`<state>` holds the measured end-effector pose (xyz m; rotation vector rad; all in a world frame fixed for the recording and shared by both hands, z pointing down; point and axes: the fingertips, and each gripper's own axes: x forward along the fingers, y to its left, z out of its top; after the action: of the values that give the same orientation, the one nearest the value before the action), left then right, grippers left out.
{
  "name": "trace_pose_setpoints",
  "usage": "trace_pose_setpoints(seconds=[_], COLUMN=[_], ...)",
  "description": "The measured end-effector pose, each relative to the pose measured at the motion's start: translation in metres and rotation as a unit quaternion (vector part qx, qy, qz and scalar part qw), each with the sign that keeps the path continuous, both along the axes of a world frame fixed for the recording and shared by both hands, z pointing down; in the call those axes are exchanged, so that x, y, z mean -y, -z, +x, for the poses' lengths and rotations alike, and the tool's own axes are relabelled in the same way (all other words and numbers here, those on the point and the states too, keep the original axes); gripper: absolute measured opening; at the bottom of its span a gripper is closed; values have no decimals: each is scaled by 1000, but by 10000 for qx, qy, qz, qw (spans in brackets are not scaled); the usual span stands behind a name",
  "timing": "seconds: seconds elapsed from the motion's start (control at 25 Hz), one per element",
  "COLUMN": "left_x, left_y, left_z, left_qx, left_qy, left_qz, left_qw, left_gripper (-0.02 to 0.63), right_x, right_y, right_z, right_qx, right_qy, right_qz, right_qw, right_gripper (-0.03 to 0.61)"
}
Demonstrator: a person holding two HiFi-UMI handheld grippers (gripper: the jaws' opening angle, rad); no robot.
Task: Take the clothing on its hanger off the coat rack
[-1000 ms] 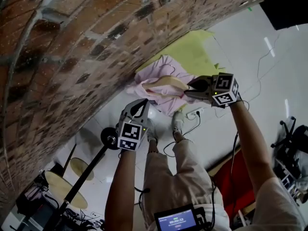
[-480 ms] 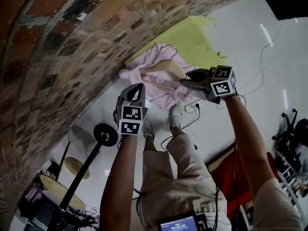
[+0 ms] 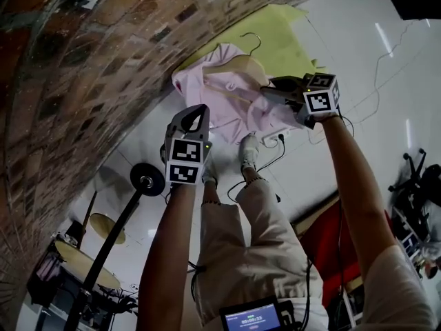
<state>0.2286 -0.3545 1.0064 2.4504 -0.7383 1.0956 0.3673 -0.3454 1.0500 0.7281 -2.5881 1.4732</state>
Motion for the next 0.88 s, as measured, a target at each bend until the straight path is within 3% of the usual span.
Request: trace_pose_setpoints(seconds=[0.32, 0.88], left_x=[6, 11], left_y=[-4, -28], left_z=[9, 15], left_qx=[-136, -120], left_qy=[-11, -153], left_qz=[-93, -261], left_qw=[9999, 9995], left_gripper=[12, 12], right_x=[16, 42], right_y=[-52, -131], right_z=[16, 41], right_qx=[-142, -1260], right_qy=[-525, -805], right_qz=[-368, -431], right_qw=[9978, 9878], right_gripper=[51, 52])
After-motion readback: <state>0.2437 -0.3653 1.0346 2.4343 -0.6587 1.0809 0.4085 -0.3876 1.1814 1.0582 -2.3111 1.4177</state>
